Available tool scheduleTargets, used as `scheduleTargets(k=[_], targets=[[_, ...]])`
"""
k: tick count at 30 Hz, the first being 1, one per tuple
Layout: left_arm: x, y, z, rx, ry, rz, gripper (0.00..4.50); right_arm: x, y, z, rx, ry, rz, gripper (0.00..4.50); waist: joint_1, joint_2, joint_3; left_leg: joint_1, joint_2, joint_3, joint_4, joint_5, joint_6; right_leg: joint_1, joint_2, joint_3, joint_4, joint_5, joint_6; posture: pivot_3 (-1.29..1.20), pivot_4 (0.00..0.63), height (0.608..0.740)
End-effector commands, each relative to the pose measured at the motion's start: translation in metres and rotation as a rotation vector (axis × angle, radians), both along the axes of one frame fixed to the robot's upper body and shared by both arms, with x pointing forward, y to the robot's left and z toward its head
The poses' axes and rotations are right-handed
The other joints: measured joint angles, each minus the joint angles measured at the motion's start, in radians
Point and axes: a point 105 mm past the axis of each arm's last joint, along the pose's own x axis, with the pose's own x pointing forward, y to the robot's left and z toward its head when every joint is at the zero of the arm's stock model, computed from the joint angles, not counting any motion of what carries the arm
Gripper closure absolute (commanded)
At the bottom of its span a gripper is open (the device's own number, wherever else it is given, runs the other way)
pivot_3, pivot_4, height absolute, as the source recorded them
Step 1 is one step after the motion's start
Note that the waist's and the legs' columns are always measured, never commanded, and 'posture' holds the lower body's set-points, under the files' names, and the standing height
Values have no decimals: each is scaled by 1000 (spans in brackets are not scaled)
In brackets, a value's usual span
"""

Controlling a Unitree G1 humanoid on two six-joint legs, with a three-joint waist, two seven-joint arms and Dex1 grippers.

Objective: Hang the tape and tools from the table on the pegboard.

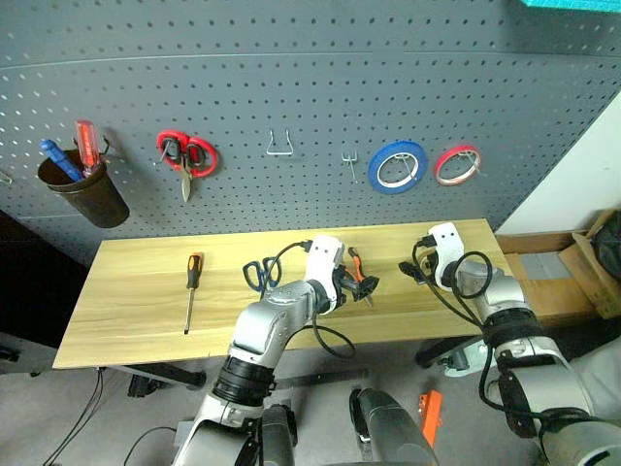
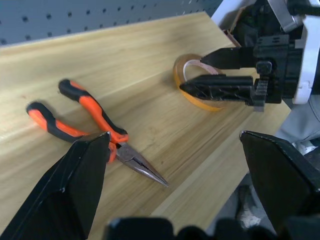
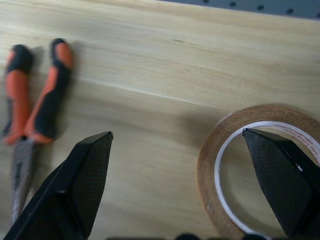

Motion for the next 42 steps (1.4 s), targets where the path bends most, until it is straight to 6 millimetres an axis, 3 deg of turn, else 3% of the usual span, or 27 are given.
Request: scheduleTargets(k=[1,9,22,25,35,36,42], targets=[[-7,-22,5,-34,-24,-88,54,9,-11,11,31,-25,-60,0,1,-1,10,0,0,0,0,0,0,0,0,0,0,0,0,-19,318,740],[-13,-33,7,-39,-35,-161,54,12,-18,8,130,50,-169,0,1,0,42,-1,0,0,-1,0,0,0,0,0,0,-2,3,-19,337,740],[-6,-23,16,-50,-49,-131,54,-3,-8,-13,223,198,-177,0,2,-1,56,-1,1,-1,-1,-1,-1,-1,-1,0,-1,-2,4,7,333,740],[-6,-23,16,-47,-53,-132,0,-8,-4,-19,189,209,-135,590,2,-1,56,-1,1,-1,-1,-1,-1,-1,-1,-1,-1,-3,4,9,328,740],[-5,-20,16,-35,-56,-125,0,-9,-10,-20,88,162,-106,4071,1,-1,56,-1,1,-1,-1,-1,-2,-1,-1,-1,-1,-3,5,5,316,740],[-4,-20,16,-34,-57,-125,0,-8,-11,-20,84,158,-107,4248,1,-1,56,-1,1,-1,-1,-1,-2,-1,-1,-1,-1,-3,5,5,315,740],[-2,-16,19,-31,-90,-122,0,-7,-16,-18,16,96,-87,4248,1,-1,56,-1,1,-1,-1,-1,-2,-1,-1,0,-1,-3,5,-6,296,740]])
